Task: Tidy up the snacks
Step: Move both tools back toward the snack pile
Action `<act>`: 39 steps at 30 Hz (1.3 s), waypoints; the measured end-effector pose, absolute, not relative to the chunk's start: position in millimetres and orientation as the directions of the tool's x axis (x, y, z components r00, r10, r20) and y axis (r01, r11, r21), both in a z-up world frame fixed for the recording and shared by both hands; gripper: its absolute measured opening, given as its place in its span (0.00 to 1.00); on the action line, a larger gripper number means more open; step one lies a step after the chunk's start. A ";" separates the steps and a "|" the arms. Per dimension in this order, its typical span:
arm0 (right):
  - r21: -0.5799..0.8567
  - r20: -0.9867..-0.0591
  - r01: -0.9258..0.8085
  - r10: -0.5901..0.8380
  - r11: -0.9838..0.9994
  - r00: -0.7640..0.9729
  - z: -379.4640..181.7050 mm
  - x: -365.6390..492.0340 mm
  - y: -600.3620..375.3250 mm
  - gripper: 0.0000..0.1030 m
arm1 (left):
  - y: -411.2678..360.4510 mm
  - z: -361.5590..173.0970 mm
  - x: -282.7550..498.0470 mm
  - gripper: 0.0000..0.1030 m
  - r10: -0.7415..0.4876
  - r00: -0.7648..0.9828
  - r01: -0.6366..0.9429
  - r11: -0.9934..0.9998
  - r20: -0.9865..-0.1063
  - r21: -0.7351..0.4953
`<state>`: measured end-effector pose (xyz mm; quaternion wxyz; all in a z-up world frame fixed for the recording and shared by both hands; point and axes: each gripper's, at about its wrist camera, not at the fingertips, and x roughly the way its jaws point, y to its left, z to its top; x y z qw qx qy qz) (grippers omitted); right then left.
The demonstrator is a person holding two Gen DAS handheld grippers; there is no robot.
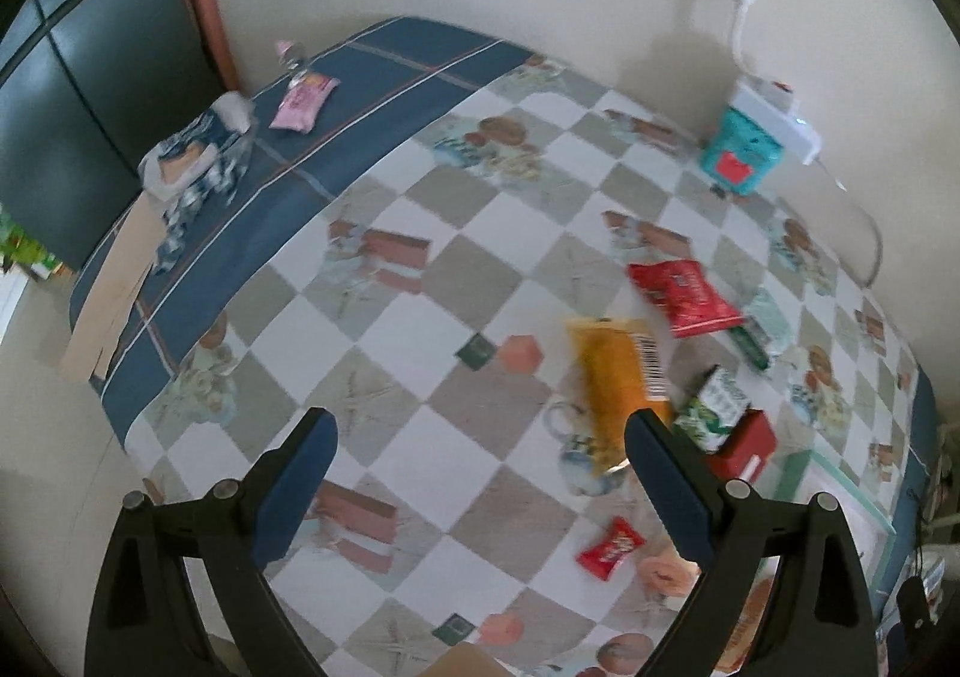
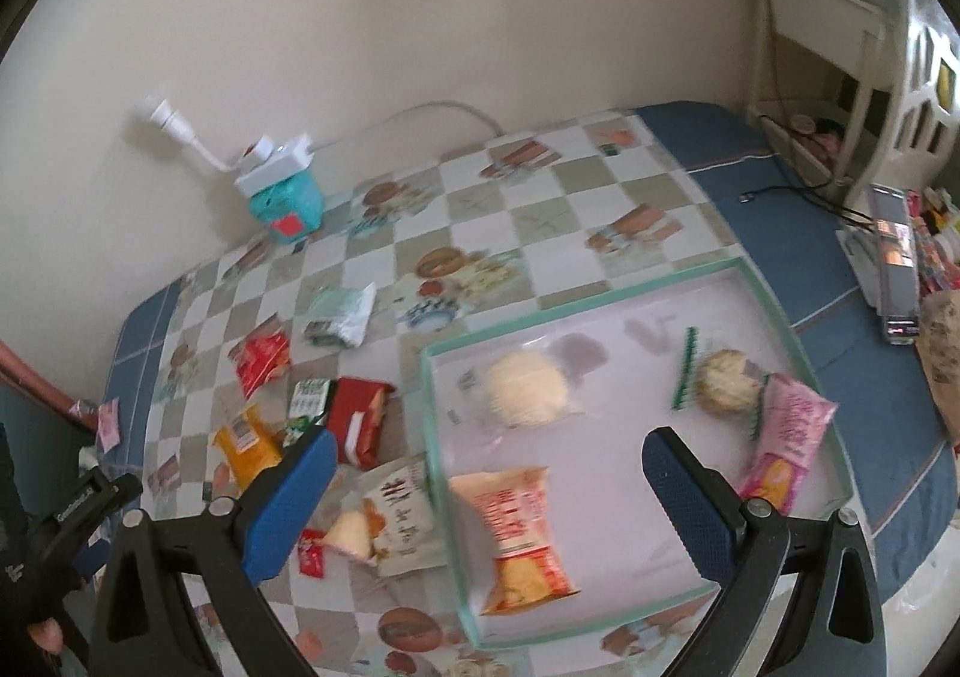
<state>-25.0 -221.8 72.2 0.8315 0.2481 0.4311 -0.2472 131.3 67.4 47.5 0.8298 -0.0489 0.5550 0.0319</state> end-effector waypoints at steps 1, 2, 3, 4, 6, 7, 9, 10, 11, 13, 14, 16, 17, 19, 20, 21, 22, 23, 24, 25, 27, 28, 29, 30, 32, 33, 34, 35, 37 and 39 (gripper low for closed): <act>0.196 -0.843 0.619 -0.192 0.761 0.503 70.7 -21.1 -216.6 1.00 | 72.6 45.5 132.8 0.94 0.004 0.374 -0.119 0.992 -0.927 -0.044; 0.193 -0.845 0.614 -0.188 0.766 0.500 69.6 -18.0 -212.9 1.00 | 77.6 43.7 134.2 0.94 0.008 0.368 -0.130 0.991 -0.930 -0.043; 0.187 -0.849 0.607 -0.184 0.773 0.496 67.5 -14.0 -207.8 1.00 | 81.0 42.9 135.0 0.94 0.010 0.364 -0.136 0.990 -0.931 -0.043; 0.181 -0.852 0.600 -0.180 0.779 0.491 65.4 -10.2 -202.8 1.00 | 85.9 41.6 136.3 0.94 0.012 0.360 -0.145 0.988 -0.933 -0.044; 0.173 -0.858 0.591 -0.174 0.787 0.483 62.0 -4.3 -194.5 1.00 | 94.0 39.3 138.7 0.94 0.014 0.353 -0.159 0.986 -0.935 -0.045; 0.169 -0.862 0.586 -0.169 0.793 0.478 60.1 -1.3 -190.5 1.00 | 96.4 38.7 139.4 0.94 0.015 0.350 -0.164 0.985 -0.936 -0.046; 0.160 -0.869 0.574 -0.162 0.803 0.468 55.8 5.0 -182.3 1.00 | 101.5 37.3 141.0 0.94 0.016 0.345 -0.174 0.984 -0.939 -0.047; 0.154 -0.873 0.568 -0.158 0.809 0.461 53.0 8.4 -177.6 1.00 | 104.2 36.3 141.9 0.94 0.016 0.342 -0.179 0.983 -0.940 -0.048; 0.150 -0.876 0.563 -0.155 0.813 0.457 51.4 10.1 -175.0 1.00 | 106.4 35.3 142.8 0.94 0.017 0.340 -0.183 0.982 -0.940 -0.048; 0.143 -0.882 0.552 -0.148 0.821 0.448 47.1 14.9 -168.2 1.00 | 108.6 34.1 144.2 0.94 0.018 0.336 -0.184 0.982 -0.942 -0.047; 0.139 -0.886 0.546 -0.143 0.827 0.442 44.7 17.5 -164.6 1.00 | 109.4 33.4 144.9 0.94 0.019 0.334 -0.184 0.982 -0.943 -0.046; 0.131 -0.893 0.530 -0.132 0.838 0.429 39.2 22.6 -157.7 1.00 | 110.2 30.9 146.2 0.94 0.021 0.326 -0.181 0.983 -0.945 -0.041; 0.130 -0.896 0.525 -0.127 0.841 0.425 37.2 24.3 -155.6 1.00 | 110.0 29.8 146.7 0.94 0.021 0.323 -0.177 0.983 -0.946 -0.039; 0.128 -0.903 0.519 -0.116 0.845 0.413 31.9 27.4 -151.3 1.00 | 109.0 27.3 147.6 0.94 0.018 0.316 -0.167 0.985 -0.949 -0.037; 0.126 -0.908 0.517 -0.112 0.847 0.404 28.4 29.0 -149.9 1.00 | 108.2 26.2 147.8 0.94 0.017 0.313 -0.162 0.986 -0.950 -0.036; 0.122 -0.912 0.515 -0.108 0.848 0.395 25.3 30.6 -148.9 1.00 | 107.4 25.3 148.2 0.94 0.016 0.311 -0.157 0.987 -0.950 -0.035; 0.117 -0.918 0.515 -0.105 0.849 0.382 20.7 32.1 -148.0 1.00 | 105.6 23.7 148.4 0.94 0.014 0.306 -0.150 0.988 -0.952 -0.034; 0.113 -0.921 0.515 -0.105 0.850 0.374 17.8 32.9 -147.6 1.00 | 104.1 22.5 148.5 0.94 0.012 0.303 -0.145 0.989 -0.953 -0.034; 0.108 -0.925 0.515 -0.103 0.850 0.365 14.5 33.9 -147.1 1.00 | 102.9 21.8 149.1 0.94 0.010 0.299 -0.141 0.989 -0.954 -0.034; 0.103 -0.929 0.515 -0.102 0.851 0.355 11.1 34.5 -147.0 1.00 | 100.1 19.9 149.4 0.94 0.006 0.292 -0.131 0.991 -0.956 -0.034; 0.096 -0.937 0.515 -0.097 0.852 0.335 4.2 36.0 -146.6 1.00 | 95.6 17.7 150.0 0.94 -0.001 0.282 -0.114 0.993 -0.959 -0.035; 0.095 -0.941 0.514 -0.091 0.853 0.325 0.3 36.7 -146.4 1.00 | 92.2 15.7 150.6 0.94 -0.005 0.275 -0.103 0.994 -0.961 -0.035; 0.094 -0.944 0.512 -0.088 0.854 0.319 -2.0 37.3 -145.7 1.00 | 88.2 13.3 151.1 0.94 -0.010 0.267 -0.089 0.995 -0.964 -0.035; 0.091 -0.947 0.510 -0.084 0.856 0.310 -4.9 37.9 -145.0 1.00 | 84.5 10.9 151.4 0.94 -0.016 0.257 -0.076 0.996 -0.966 -0.036; 0.081 -0.954 0.510 -0.080 0.856 0.288 -10.8 39.2 -144.0 1.00 | 76.9 5.3 151.7 0.94 -0.029 0.235 -0.047 0.998 -0.971 -0.041; 0.076 -0.958 0.512 -0.079 0.856 0.275 -14.3 39.6 -143.9 1.00 | 72.7 2.1 152.0 0.94 -0.036 0.224 -0.031 0.999 -0.974 -0.044; 0.072 -0.960 0.513 -0.079 0.856 0.267 -16.1 39.9 -143.4 1.00 | 68.0 -1.6 151.6 0.94 -0.041 0.211 -0.015 0.999 -0.977 -0.046; 0.065 -0.964 0.514 -0.079 0.856 0.255 -18.7 40.2 -143.3 1.00 | 63.1 -5.2 150.9 0.94 -0.042 0.199 0.002 0.999 -0.979 -0.043; 0.052 -0.969 0.514 -0.081 0.856 0.232 -22.9 40.5 -142.9 1.00 | 53.4 -12.8 149.3 0.94 -0.041 0.175 0.035 0.999 -0.984 -0.035; 0.041 -0.974 0.514 -0.082 0.857 0.213 -27.5 40.9 -143.0 1.00 | 45.9 -18.8 147.8 0.94 -0.042 0.156 0.061 0.998 -0.987 -0.033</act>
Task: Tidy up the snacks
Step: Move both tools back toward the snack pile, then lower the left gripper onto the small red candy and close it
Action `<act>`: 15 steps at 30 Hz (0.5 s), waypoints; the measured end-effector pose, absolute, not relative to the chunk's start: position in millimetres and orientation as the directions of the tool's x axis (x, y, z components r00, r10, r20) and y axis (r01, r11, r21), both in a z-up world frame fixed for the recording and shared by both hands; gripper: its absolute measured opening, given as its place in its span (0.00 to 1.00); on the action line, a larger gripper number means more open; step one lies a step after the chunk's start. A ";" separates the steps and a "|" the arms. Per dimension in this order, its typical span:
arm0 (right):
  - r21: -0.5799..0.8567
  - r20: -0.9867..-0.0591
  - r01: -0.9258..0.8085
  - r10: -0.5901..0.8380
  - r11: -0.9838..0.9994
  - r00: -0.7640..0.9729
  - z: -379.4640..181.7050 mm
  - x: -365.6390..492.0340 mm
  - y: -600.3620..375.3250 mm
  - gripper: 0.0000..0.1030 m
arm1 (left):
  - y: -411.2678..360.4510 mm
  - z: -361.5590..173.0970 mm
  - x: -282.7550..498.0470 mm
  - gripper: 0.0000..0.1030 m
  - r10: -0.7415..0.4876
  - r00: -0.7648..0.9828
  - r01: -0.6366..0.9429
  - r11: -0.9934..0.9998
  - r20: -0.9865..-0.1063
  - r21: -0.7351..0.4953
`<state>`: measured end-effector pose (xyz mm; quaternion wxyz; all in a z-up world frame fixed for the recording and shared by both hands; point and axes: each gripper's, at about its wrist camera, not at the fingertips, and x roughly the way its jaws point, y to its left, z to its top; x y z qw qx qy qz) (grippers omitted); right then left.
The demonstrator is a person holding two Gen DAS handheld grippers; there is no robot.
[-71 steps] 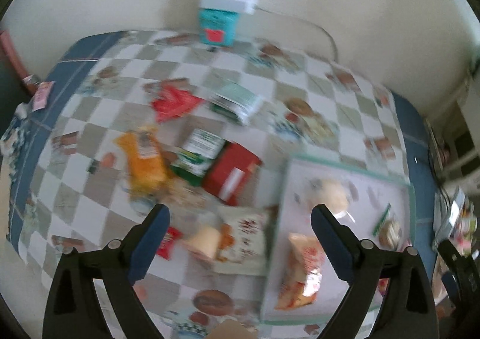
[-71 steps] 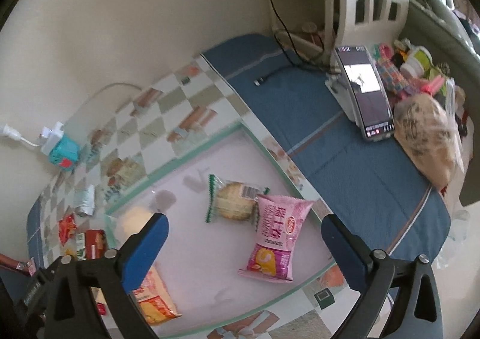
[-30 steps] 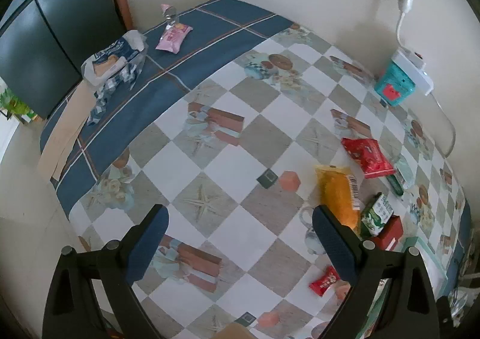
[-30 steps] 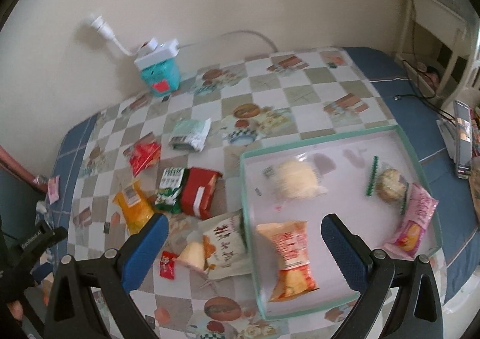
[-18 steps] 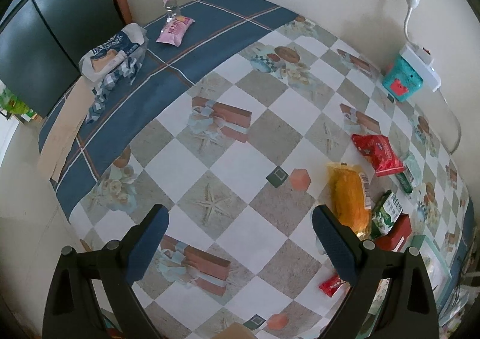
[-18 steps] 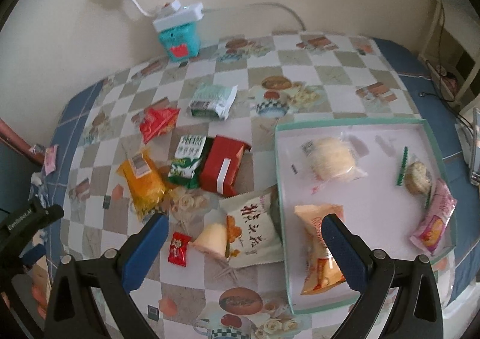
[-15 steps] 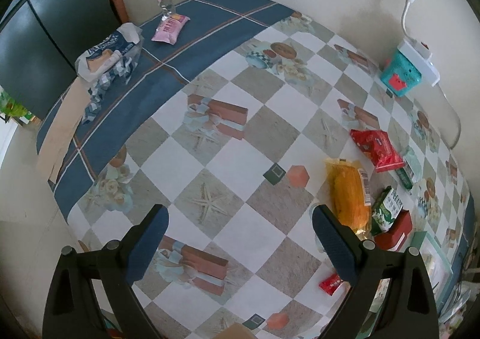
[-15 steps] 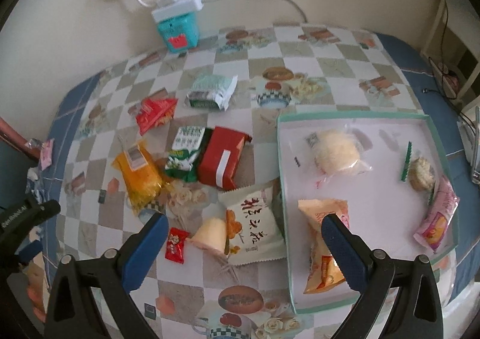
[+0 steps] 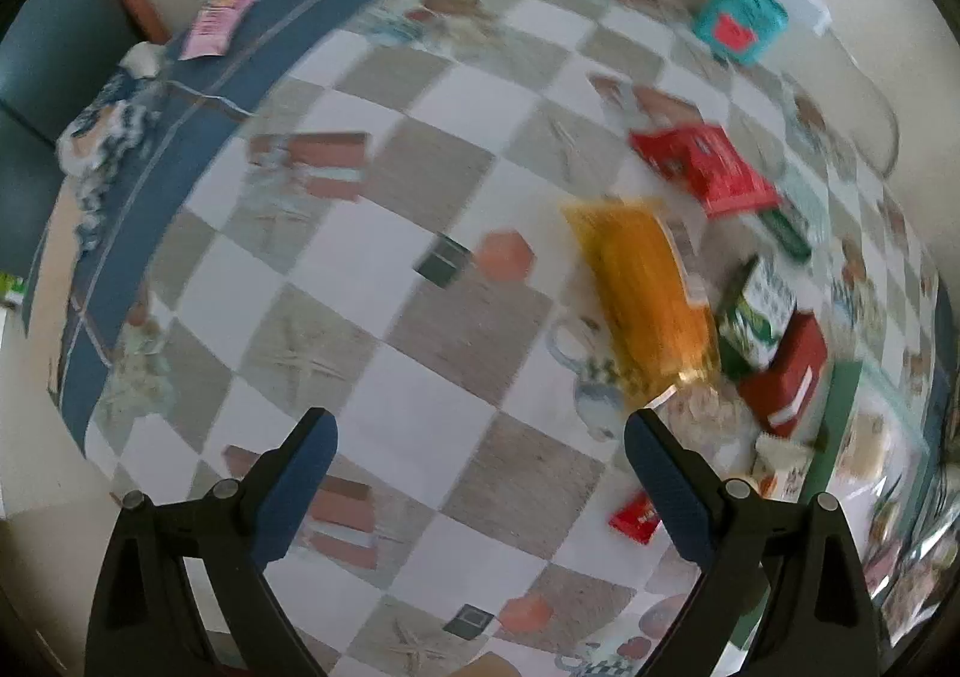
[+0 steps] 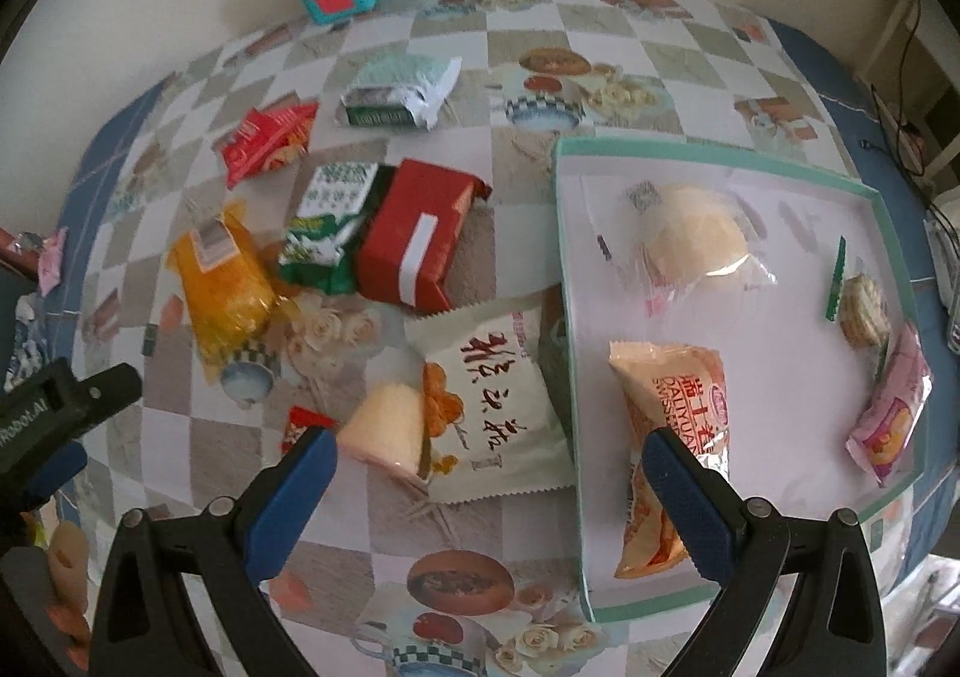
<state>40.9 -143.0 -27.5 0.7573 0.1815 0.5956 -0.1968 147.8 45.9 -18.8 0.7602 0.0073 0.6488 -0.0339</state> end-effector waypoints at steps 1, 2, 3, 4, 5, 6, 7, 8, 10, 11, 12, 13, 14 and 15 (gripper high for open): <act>0.039 -0.976 0.516 -0.078 0.856 0.204 -30.0 40.8 -143.2 1.00 | 40.0 -23.2 146.3 0.94 -0.043 0.141 0.082 0.996 -0.989 -0.031; 0.038 -0.977 0.517 -0.075 0.855 0.197 -32.3 41.0 -143.5 1.00 | 35.7 -25.7 145.2 0.94 -0.044 0.132 0.095 0.995 -0.990 -0.031; 0.037 -0.979 0.517 -0.073 0.855 0.190 -34.3 40.8 -143.7 1.00 | 33.4 -27.4 144.6 0.94 -0.044 0.126 0.103 0.994 -0.991 -0.031; 0.035 -0.981 0.518 -0.071 0.855 0.183 -36.0 40.7 -144.4 1.00 | 29.2 -30.3 143.4 0.94 -0.045 0.117 0.117 0.993 -0.992 -0.031; 0.034 -0.982 0.520 -0.068 0.854 0.176 -37.5 40.2 -145.6 1.00 | 25.0 -33.1 142.2 0.94 -0.045 0.109 0.132 0.991 -0.993 -0.031; 0.035 -0.983 0.526 -0.065 0.850 0.171 -38.5 39.1 -147.5 1.00 | 21.1 -35.6 141.1 0.94 -0.045 0.102 0.144 0.989 -0.994 -0.030; 0.037 -0.984 0.534 -0.064 0.845 0.168 -38.8 37.5 -150.2 1.00 | 18.1 -37.7 140.4 0.94 -0.045 0.096 0.154 0.988 -0.994 -0.030; 0.037 -0.984 0.540 -0.064 0.841 0.167 -39.7 36.5 -153.5 1.00 | 13.9 -40.7 139.3 0.94 -0.044 0.086 0.168 0.985 -0.995 -0.029; 0.033 -0.983 0.558 -0.073 0.829 0.167 -38.1 32.5 -161.1 1.00 | 6.7 -45.7 136.7 0.94 -0.046 0.069 0.193 0.981 -0.997 -0.032; 0.032 -0.983 0.563 -0.077 0.826 0.168 -37.3 30.7 -164.6 1.00 | 2.2 -47.3 134.5 0.94 -0.047 0.063 0.207 0.978 -0.997 -0.033; 0.031 -0.982 0.569 -0.080 0.822 0.170 -36.2 29.1 -167.6 1.00 | -2.1 -49.1 132.7 0.94 -0.046 0.057 0.226 0.974 -0.997 -0.032; 0.033 -0.982 0.574 -0.082 0.818 0.173 -34.8 27.4 -170.7 1.00 | -6.7 -50.7 130.0 0.94 -0.042 0.052 0.243 0.970 -0.998 -0.028; 0.035 -0.981 0.577 -0.081 0.816 0.175 -34.1 26.4 -172.5 1.00 | -10.6 -52.3 128.2 0.94 -0.036 0.047 0.256 0.967 -0.998 -0.023; 0.038 -0.981 0.582 -0.081 0.812 0.177 -33.2 25.1 -175.0 1.00 | -13.9 -53.5 126.7 0.94 -0.030 0.046 0.265 0.964 -0.999 -0.017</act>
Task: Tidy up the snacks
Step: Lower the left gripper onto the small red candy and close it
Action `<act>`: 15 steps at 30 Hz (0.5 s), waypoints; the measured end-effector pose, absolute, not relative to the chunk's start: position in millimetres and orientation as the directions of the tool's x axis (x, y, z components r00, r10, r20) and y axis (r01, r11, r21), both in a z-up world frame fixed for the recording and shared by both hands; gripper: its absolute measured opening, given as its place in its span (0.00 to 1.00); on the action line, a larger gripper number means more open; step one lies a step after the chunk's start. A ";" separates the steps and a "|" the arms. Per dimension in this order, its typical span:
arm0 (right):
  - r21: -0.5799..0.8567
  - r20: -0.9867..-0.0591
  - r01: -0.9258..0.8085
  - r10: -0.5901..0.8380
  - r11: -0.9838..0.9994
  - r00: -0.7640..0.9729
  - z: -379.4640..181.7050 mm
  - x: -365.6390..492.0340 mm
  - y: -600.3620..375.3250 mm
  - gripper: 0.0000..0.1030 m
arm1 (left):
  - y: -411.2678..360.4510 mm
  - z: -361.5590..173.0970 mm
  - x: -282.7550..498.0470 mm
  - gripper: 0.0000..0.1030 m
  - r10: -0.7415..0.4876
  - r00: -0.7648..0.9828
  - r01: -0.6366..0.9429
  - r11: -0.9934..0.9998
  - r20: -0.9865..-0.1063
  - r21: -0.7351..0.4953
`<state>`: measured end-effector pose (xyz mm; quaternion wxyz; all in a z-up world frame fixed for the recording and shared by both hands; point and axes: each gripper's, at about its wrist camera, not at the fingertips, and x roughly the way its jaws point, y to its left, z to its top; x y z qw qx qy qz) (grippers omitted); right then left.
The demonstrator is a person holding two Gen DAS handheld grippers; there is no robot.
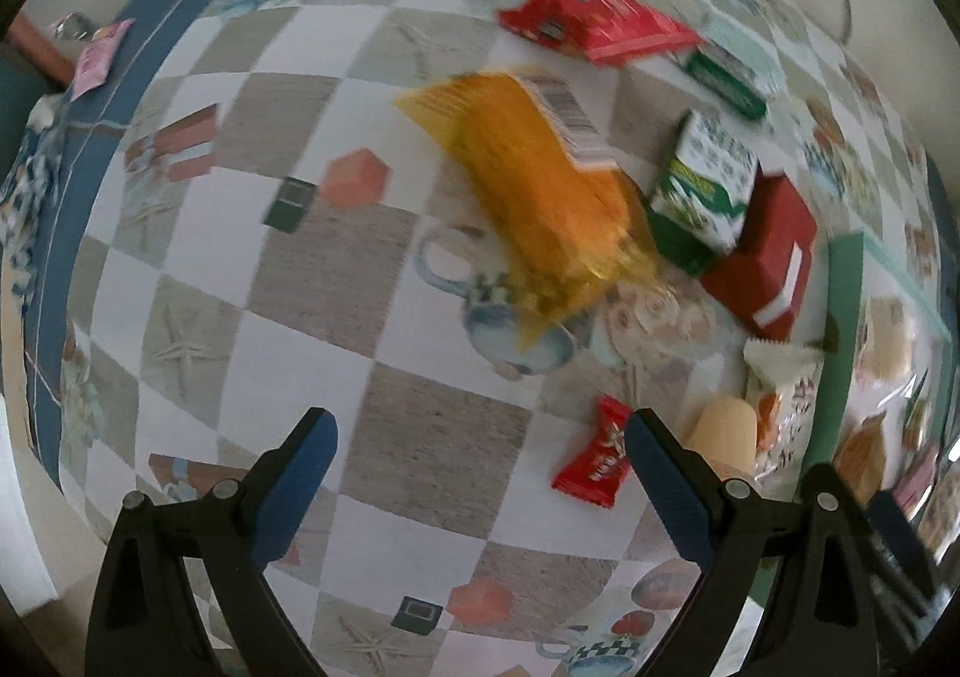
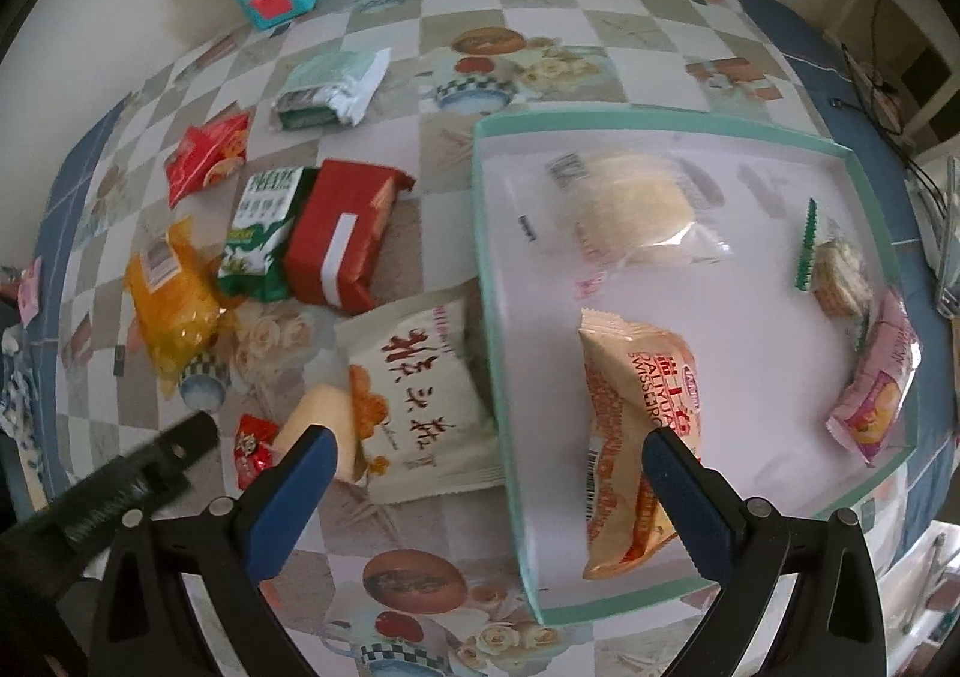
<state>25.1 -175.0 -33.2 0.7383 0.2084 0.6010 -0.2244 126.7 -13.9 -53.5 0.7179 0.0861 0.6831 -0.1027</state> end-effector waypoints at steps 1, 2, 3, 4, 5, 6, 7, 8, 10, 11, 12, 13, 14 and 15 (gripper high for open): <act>0.039 -0.981 0.585 -0.081 0.810 0.178 -32.5 24.4 -176.6 1.00 | -18.9 -55.0 124.0 0.94 -0.018 0.045 0.285 0.958 -0.999 -0.004; 0.040 -0.980 0.587 -0.082 0.809 0.180 -31.7 23.7 -178.4 1.00 | -22.4 -55.7 122.2 0.94 -0.013 0.045 0.299 0.954 -0.999 0.001; 0.040 -0.980 0.588 -0.083 0.808 0.181 -31.5 23.1 -179.7 1.00 | -25.4 -55.8 121.1 0.93 -0.012 0.044 0.308 0.951 -0.999 0.002; 0.040 -0.980 0.588 -0.084 0.808 0.182 -31.0 23.1 -180.3 1.00 | -29.0 -55.9 119.2 0.91 -0.013 0.042 0.320 0.947 -0.999 0.001; 0.040 -0.980 0.587 -0.084 0.809 0.183 -30.4 23.3 -180.9 1.00 | -32.2 -55.8 117.3 0.87 -0.015 0.041 0.330 0.944 -0.999 0.000; 0.041 -0.979 0.587 -0.083 0.809 0.184 -30.2 23.8 -181.5 1.00 | -34.6 -55.9 115.9 0.84 -0.015 0.038 0.337 0.941 -0.999 -0.001; 0.042 -0.979 0.588 -0.083 0.808 0.184 -30.4 24.0 -182.3 1.00 | -37.3 -56.1 115.2 0.77 -0.014 0.033 0.342 0.940 -0.999 -0.002; 0.042 -0.979 0.588 -0.083 0.808 0.184 -28.3 23.0 -181.8 1.00 | -40.3 -56.6 113.3 0.74 -0.018 0.028 0.351 0.936 -0.999 -0.007; 0.043 -0.979 0.589 -0.083 0.807 0.184 -29.5 24.3 -182.0 1.00 | -51.3 -56.1 105.3 0.70 -0.026 0.024 0.366 0.930 -0.999 -0.015; 0.042 -0.979 0.588 -0.083 0.808 0.185 -28.1 24.1 -180.6 1.00 | -56.4 -55.9 101.9 0.65 -0.027 0.023 0.376 0.926 -0.999 -0.016; 0.043 -0.979 0.588 -0.083 0.808 0.185 -28.0 24.1 -181.2 1.00 | -60.0 -55.0 99.3 0.63 -0.030 0.020 0.383 0.923 -0.999 -0.020; 0.043 -0.979 0.589 -0.083 0.807 0.185 -28.2 23.9 -181.4 1.00 | -61.9 -54.0 97.0 0.60 -0.031 0.018 0.386 0.922 -0.999 -0.022; 0.038 -0.979 0.590 -0.086 0.807 0.182 -28.2 23.7 -182.0 1.00 | -64.7 -54.6 95.1 0.57 -0.028 0.011 0.389 0.921 -1.000 -0.021; 0.035 -0.980 0.591 -0.089 0.806 0.180 -28.2 23.5 -182.8 1.00 | -67.9 -54.6 92.5 0.56 -0.024 0.006 0.392 0.920 -1.000 -0.020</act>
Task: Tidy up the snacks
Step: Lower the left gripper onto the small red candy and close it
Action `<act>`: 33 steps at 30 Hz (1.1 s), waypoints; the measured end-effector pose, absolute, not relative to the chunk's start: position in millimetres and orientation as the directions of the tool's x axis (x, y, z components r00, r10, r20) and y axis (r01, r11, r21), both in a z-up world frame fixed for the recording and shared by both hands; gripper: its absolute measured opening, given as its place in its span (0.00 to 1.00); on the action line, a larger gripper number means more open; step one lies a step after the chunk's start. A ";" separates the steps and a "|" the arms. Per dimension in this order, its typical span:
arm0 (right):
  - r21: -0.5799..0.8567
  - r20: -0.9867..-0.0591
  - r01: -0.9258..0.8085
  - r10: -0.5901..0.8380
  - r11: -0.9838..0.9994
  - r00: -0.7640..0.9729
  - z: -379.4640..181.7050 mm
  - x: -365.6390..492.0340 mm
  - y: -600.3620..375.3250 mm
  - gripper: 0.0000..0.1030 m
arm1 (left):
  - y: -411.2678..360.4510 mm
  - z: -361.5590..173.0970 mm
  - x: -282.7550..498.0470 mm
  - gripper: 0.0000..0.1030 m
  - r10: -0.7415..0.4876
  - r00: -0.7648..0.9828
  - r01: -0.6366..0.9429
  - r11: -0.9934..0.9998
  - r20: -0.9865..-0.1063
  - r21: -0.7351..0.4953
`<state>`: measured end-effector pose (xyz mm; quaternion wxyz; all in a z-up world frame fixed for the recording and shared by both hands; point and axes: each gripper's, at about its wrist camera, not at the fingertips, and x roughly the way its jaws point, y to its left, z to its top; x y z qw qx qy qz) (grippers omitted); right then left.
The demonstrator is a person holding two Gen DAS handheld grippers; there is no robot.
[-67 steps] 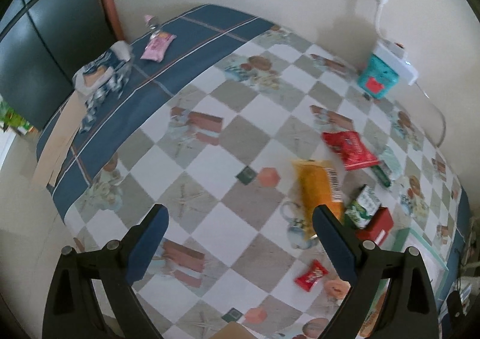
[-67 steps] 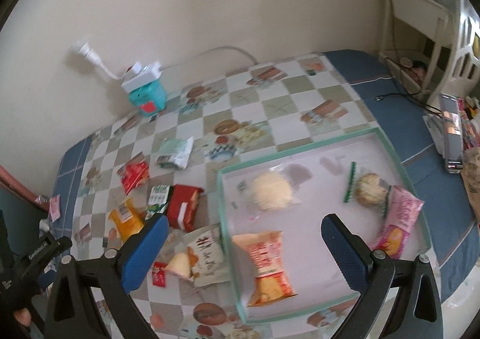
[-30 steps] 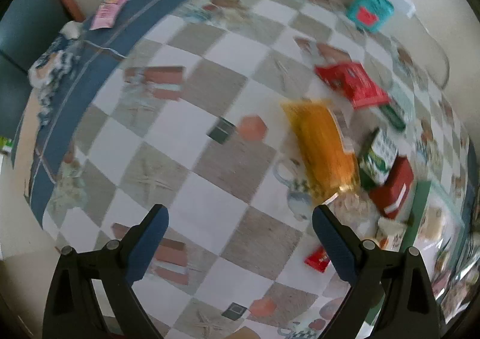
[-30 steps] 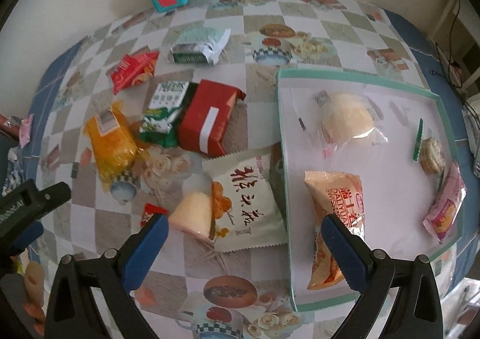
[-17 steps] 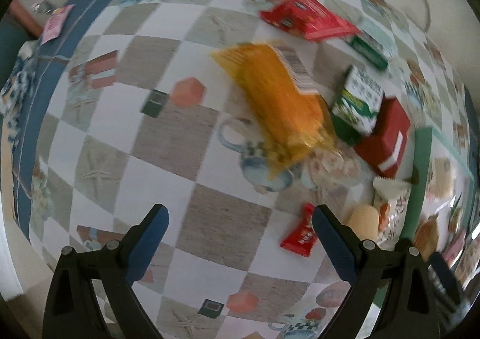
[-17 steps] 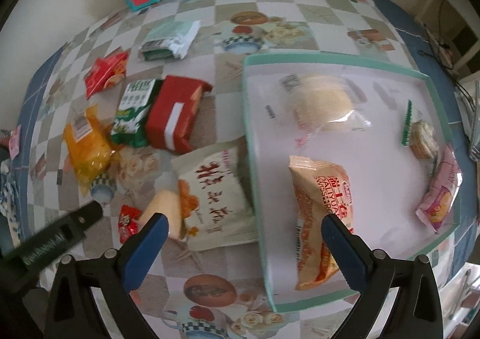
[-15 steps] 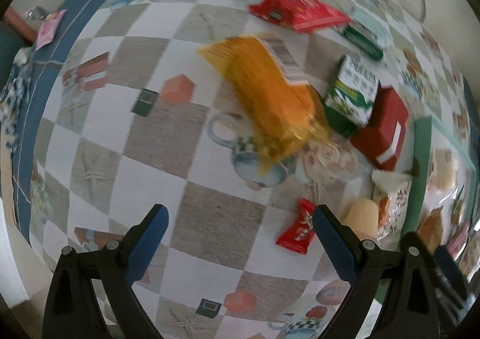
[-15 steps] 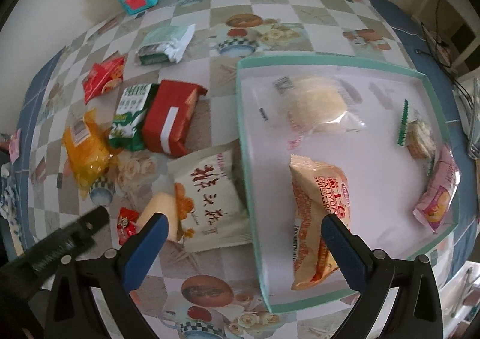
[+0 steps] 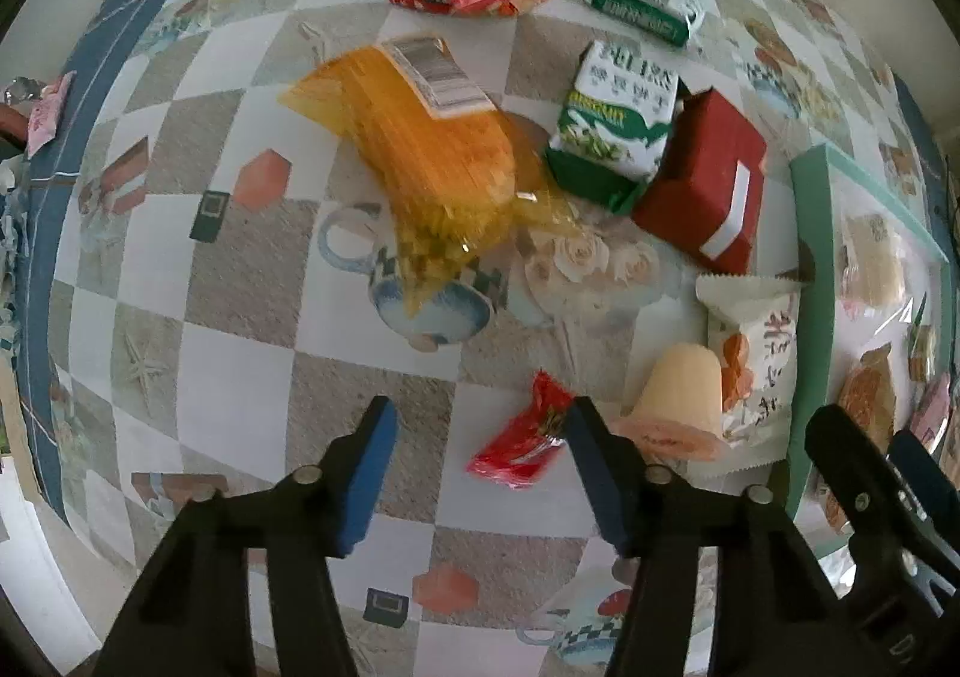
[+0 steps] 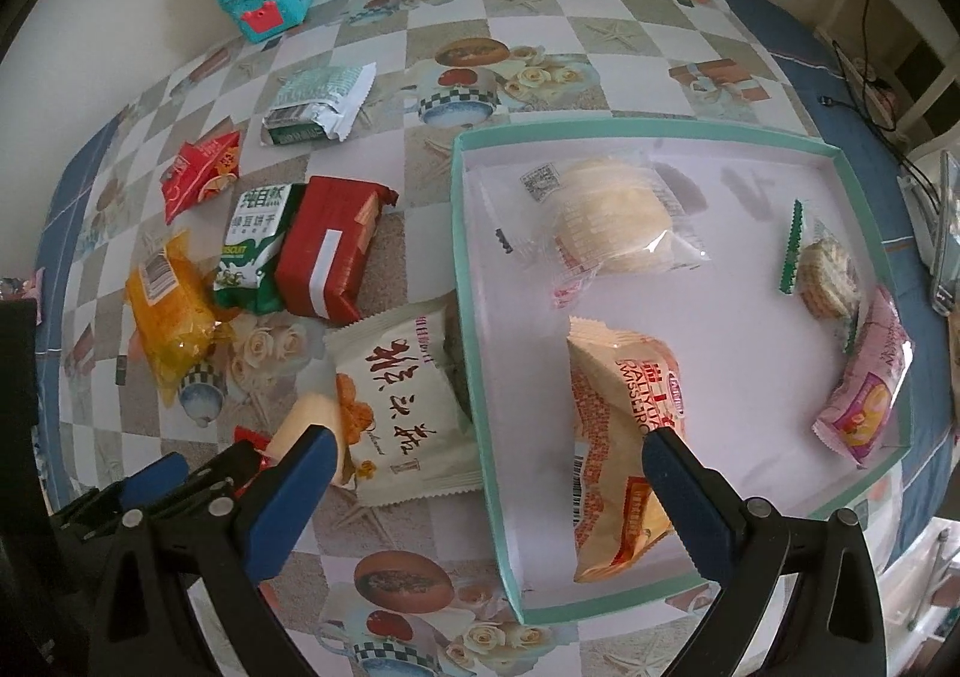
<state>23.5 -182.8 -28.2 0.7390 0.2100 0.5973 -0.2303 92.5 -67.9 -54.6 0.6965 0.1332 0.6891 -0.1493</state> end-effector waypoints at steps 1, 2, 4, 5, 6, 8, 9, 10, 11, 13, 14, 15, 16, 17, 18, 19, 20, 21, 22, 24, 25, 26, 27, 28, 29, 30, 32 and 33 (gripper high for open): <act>0.038 -0.980 0.593 -0.088 0.805 0.181 -28.4 23.8 -182.6 1.00 | -70.9 -55.7 90.1 0.54 -0.021 -0.001 0.398 0.917 -1.000 -0.020; 0.039 -0.979 0.594 -0.087 0.804 0.182 -28.1 23.4 -182.0 1.00 | -73.0 -56.4 88.0 0.53 -0.018 -0.005 0.402 0.916 -1.000 -0.018; 0.040 -0.979 0.596 -0.087 0.802 0.183 -27.4 23.2 -181.8 1.00 | -75.6 -57.7 85.4 0.53 -0.013 -0.008 0.410 0.912 -1.000 -0.015; 0.041 -0.979 0.596 -0.086 0.802 0.183 -27.3 23.4 -181.7 1.00 | -78.1 -57.7 82.8 0.49 -0.010 -0.008 0.413 0.910 -1.000 -0.013; 0.042 -0.979 0.596 -0.086 0.802 0.184 -27.3 23.2 -181.5 1.00 | -76.4 -57.6 81.4 0.46 -0.009 -0.008 0.417 0.909 -1.000 -0.012; 0.042 -0.979 0.594 -0.086 0.803 0.185 -27.0 23.2 -181.5 1.00 | -78.1 -56.6 79.1 0.38 -0.007 -0.009 0.426 0.905 -1.000 -0.010; 0.043 -0.979 0.594 -0.085 0.804 0.186 -27.0 23.2 -181.7 1.00 | -80.8 -57.4 79.1 0.38 -0.005 -0.011 0.428 0.904 -1.000 -0.009; 0.044 -0.979 0.593 -0.084 0.804 0.186 -26.8 23.4 -181.7 1.00 | -84.9 -59.9 77.8 0.38 -0.003 -0.011 0.428 0.904 -1.000 -0.008; 0.044 -0.979 0.594 -0.084 0.803 0.186 -26.7 23.3 -181.7 1.00 | -85.3 -59.7 77.0 0.38 -0.004 -0.012 0.428 0.904 -1.000 -0.008; 0.044 -0.979 0.595 -0.085 0.803 0.186 -26.7 23.2 -181.9 1.00 | -83.2 -61.6 80.2 0.38 -0.007 -0.016 0.426 0.905 -1.000 -0.013; 0.044 -0.979 0.595 -0.084 0.803 0.186 -26.6 23.2 -182.0 1.00 | -82.7 -62.3 80.4 0.38 -0.009 -0.017 0.425 0.905 -1.000 -0.016; 0.044 -0.979 0.594 -0.084 0.803 0.186 -26.5 23.3 -182.0 1.00 | -79.8 -61.6 81.5 0.38 -0.011 -0.018 0.424 0.905 -1.000 -0.018; 0.044 -0.979 0.594 -0.084 0.803 0.186 -26.7 23.3 -182.1 1.00 | -80.1 -61.3 81.4 0.38 -0.013 -0.018 0.421 0.907 -1.000 -0.019; 0.044 -0.979 0.594 -0.084 0.803 0.186 -26.7 23.3 -182.1 1.00 | -77.9 -68.2 86.8 0.38 -0.016 -0.019 0.419 0.908 -1.000 -0.023; 0.044 -0.979 0.594 -0.084 0.803 0.186 -26.7 23.4 -181.9 1.00 | -73.7 -71.0 92.2 0.38 -0.020 -0.019 0.416 0.909 -1.000 -0.026; 0.044 -0.979 0.593 -0.084 0.804 0.186 -26.7 23.5 -181.7 1.00 | -72.9 -70.9 93.0 0.38 -0.024 -0.019 0.409 0.912 -1.000 -0.030; 0.044 -0.979 0.593 -0.084 0.804 0.186 -26.8 23.5 -182.0 1.00 | -71.8 -70.7 94.2 0.38 -0.027 -0.019 0.408 0.913 -0.999 -0.033; 0.045 -0.979 0.593 -0.083 0.804 0.187 -26.8 23.5 -182.0 1.00 | -71.9 -70.7 94.3 0.38 -0.031 -0.018 0.409 0.912 -0.999 -0.036; 0.046 -0.979 0.594 -0.082 0.803 0.187 -26.7 23.6 -182.0 1.00 | -71.9 -70.8 94.1 0.38 -0.033 -0.019 0.415 0.909 -0.999 -0.038; 0.046 -0.979 0.595 -0.083 0.803 0.187 -26.5 23.3 -181.9 1.00 | -68.8 -70.7 96.1 0.38 -0.038 -0.023 0.414 0.909 -0.999 -0.044; 0.045 -0.979 0.594 -0.082 0.803 0.187 -26.4 23.2 -181.9 1.00 | -67.3 -70.9 97.1 0.38 -0.037 -0.023 0.411 0.911 -0.999 -0.043; 0.046 -0.979 0.594 -0.082 0.803 0.187 -26.4 23.1 -181.9 1.00 | -67.1 -71.6 97.9 0.38 -0.030 -0.020 0.409 0.912 -0.999 -0.036; 0.047 -0.979 0.594 -0.082 0.803 0.188 -26.2 23.1 -181.8 1.00 | -63.5 -72.1 101.1 0.38 -0.021 -0.016 0.406 0.914 -1.000 -0.026; 0.047 -0.979 0.593 -0.081 0.804 0.188 -26.4 23.1 -182.1 1.00 | -59.1 -72.9 104.8 0.38 -0.013 -0.013 0.398 0.917 -1.000 -0.017; 0.047 -0.979 0.594 -0.081 0.803 0.188 -26.3 23.1 -182.1 1.00 | -54.9 -72.7 106.1 0.39 -0.015 -0.016 0.386 0.922 -1.000 -0.020; 0.048 -0.979 0.594 -0.081 0.803 0.188 -26.3 22.9 -182.2 1.00 | -49.9 -73.6 109.4 0.39 -0.023 -0.020 0.376 0.926 -1.000 -0.029; 0.049 -0.979 0.593 -0.079 0.804 0.189 -26.3 22.8 -182.4 1.00 | -43.7 -75.1 113.6 0.39 -0.025 -0.022 0.363 0.931 -0.999 -0.031; 0.048 -0.979 0.593 -0.080 0.804 0.188 -26.2 22.8 -182.4 1.00 | -38.3 -76.4 115.4 0.39 -0.024 -0.022 0.357 0.934 -0.999 -0.030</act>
